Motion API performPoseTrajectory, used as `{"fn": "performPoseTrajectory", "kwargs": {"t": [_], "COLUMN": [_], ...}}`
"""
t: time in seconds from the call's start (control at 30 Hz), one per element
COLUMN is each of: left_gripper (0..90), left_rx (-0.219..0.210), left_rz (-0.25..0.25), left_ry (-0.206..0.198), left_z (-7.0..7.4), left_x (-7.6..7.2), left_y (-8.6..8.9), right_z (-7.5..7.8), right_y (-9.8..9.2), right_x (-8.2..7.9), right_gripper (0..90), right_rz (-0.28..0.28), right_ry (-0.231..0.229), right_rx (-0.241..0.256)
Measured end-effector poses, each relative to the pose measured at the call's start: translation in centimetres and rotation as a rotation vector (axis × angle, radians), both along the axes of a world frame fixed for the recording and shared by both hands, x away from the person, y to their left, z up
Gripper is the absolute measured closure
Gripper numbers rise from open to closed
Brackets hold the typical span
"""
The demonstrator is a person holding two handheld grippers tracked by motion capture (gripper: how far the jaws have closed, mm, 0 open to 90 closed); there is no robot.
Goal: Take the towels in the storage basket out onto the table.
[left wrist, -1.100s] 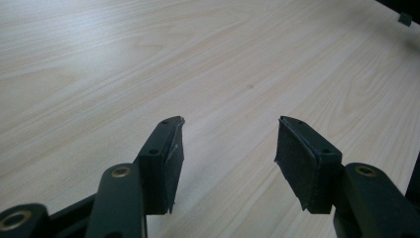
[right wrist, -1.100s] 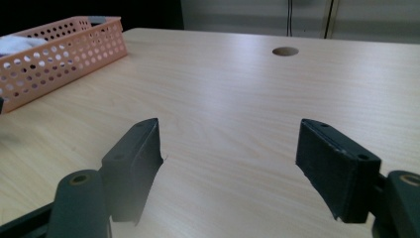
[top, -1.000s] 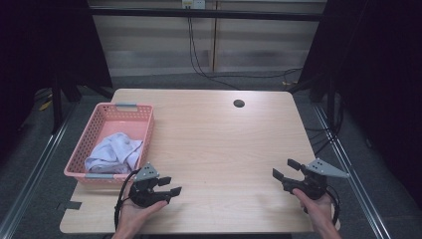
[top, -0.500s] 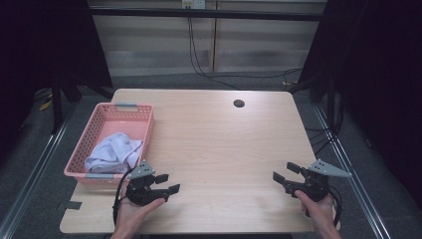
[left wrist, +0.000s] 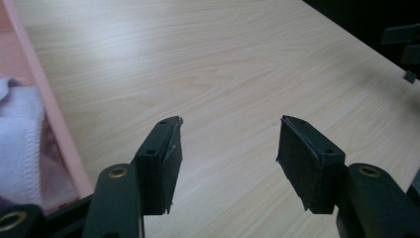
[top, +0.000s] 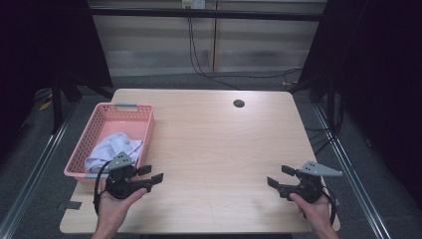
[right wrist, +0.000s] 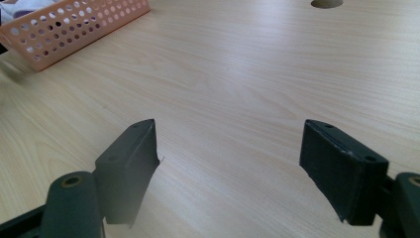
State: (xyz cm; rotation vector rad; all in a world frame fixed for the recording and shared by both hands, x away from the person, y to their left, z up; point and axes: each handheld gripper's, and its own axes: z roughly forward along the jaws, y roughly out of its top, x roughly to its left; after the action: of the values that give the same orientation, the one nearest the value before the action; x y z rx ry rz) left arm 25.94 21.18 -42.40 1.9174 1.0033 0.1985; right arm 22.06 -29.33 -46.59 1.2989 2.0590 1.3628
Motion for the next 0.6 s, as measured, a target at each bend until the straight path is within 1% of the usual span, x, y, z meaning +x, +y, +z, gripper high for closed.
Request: {"fn": "performPoseTrajectory", "kwargs": {"t": [0.1,0.17,0.23,0.27,0.33,0.37,0.4,0.43,0.47,0.5,0.53,0.57,0.6], "left_gripper": [37.9,37.8,39.8,40.9,40.8,40.9,40.8,40.6,39.4,37.2,35.2,33.9,33.4], "left_rx": [-0.009,-0.016,-0.013,-0.004,-0.013,-0.028,-0.028,-0.021,-0.006,0.007,0.027,0.042,0.038], "left_rz": [-0.031,-0.03,-0.027,-0.025,-0.005,0.003,0.02,0.045,0.061,0.084,0.116,0.114,0.11], "left_ry": [-0.022,-0.031,-0.027,-0.022,-0.028,-0.029,-0.037,-0.045,-0.045,-0.04,-0.044,-0.041,-0.032], "left_z": [0.7,1.3,2.0,2.3,3.0,3.4,3.8,4.1,4.4,4.7,5.0,5.1,5.2], "left_x": [0.1,0.2,0.5,0.7,1.2,1.4,1.7,1.8,2.1,2.2,2.4,2.5,2.6], "left_y": [0.7,1.2,1.7,2.1,3.0,3.6,4.2,4.7,5.3,5.8,6.2,6.5,6.7], "right_z": [0.1,0.1,0.1,0.1,0.0,0.0,0.0,0.0,0.0,0.0,0.0,-0.1,-0.1], "right_y": [0.0,0.0,0.1,0.1,0.2,0.2,0.2,0.1,0.0,-0.1,-0.1,0.0,0.0], "right_x": [-0.1,-0.1,-0.2,-0.2,-0.1,-0.1,0.0,0.1,0.1,0.2,0.2,0.2,0.2], "right_gripper": [21.7,21.6,21.6,21.6,21.7,21.7,22.3,22.8,22.8,22.8,22.8,22.7,22.7], "right_rz": [-0.001,0.004,0.008,0.01,0.013,0.011,0.012,0.009,0.003,0.005,0.001,-0.001,0.002], "right_ry": [-0.003,-0.005,-0.004,-0.004,-0.001,0.004,0.008,0.013,0.016,0.012,0.013,0.019,0.023], "right_rx": [0.0,-0.003,-0.006,-0.004,-0.007,-0.01,-0.007,0.008,0.014,0.005,-0.006,-0.008,-0.005]}}
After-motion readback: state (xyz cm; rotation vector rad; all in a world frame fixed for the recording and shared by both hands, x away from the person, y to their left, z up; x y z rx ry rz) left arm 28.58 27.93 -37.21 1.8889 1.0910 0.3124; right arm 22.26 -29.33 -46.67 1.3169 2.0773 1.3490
